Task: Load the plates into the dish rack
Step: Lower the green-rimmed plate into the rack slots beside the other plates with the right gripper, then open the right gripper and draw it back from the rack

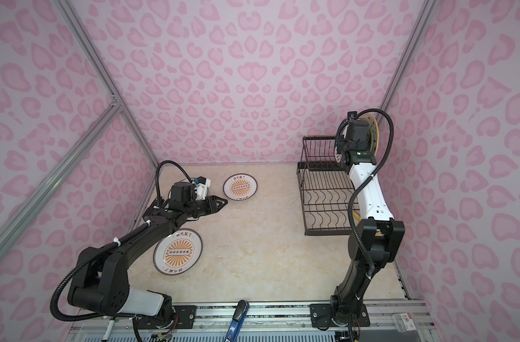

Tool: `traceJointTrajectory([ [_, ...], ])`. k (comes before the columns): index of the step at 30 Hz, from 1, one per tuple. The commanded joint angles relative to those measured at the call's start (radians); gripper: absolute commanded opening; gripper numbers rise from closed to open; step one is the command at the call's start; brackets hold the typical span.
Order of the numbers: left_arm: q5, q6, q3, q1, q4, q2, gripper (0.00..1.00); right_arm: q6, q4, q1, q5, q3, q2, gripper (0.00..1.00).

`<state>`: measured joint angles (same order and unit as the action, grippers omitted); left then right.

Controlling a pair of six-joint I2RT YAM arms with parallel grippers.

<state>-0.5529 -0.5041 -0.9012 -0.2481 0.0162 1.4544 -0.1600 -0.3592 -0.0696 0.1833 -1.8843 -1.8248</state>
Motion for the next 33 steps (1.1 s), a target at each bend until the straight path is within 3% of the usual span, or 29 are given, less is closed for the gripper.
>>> traceJointTrajectory([
  [1, 0.0, 0.012, -0.014, 0.0, 0.001, -0.009, 0.4, -0.001, 0.012, 0.0, -0.003, 0.004, 0.013, 0.4],
  [10, 0.01, 0.009, -0.011, 0.001, -0.002, -0.013, 0.41, 0.017, -0.028, 0.003, -0.019, -0.023, 0.058, 0.52],
  [20, 0.029, -0.011, -0.02, 0.001, -0.012, 0.001, 0.42, 0.021, -0.017, 0.069, -0.084, 0.028, 0.195, 0.56],
  [24, 0.068, -0.018, -0.05, 0.001, -0.063, 0.028, 0.42, 0.049, 0.042, 0.131, -0.167, 0.126, 0.277, 0.59],
  [33, 0.115, -0.029, -0.155, 0.024, -0.151, 0.165, 0.43, 0.241, 0.256, 0.273, -0.38, 0.459, 0.406, 0.62],
])
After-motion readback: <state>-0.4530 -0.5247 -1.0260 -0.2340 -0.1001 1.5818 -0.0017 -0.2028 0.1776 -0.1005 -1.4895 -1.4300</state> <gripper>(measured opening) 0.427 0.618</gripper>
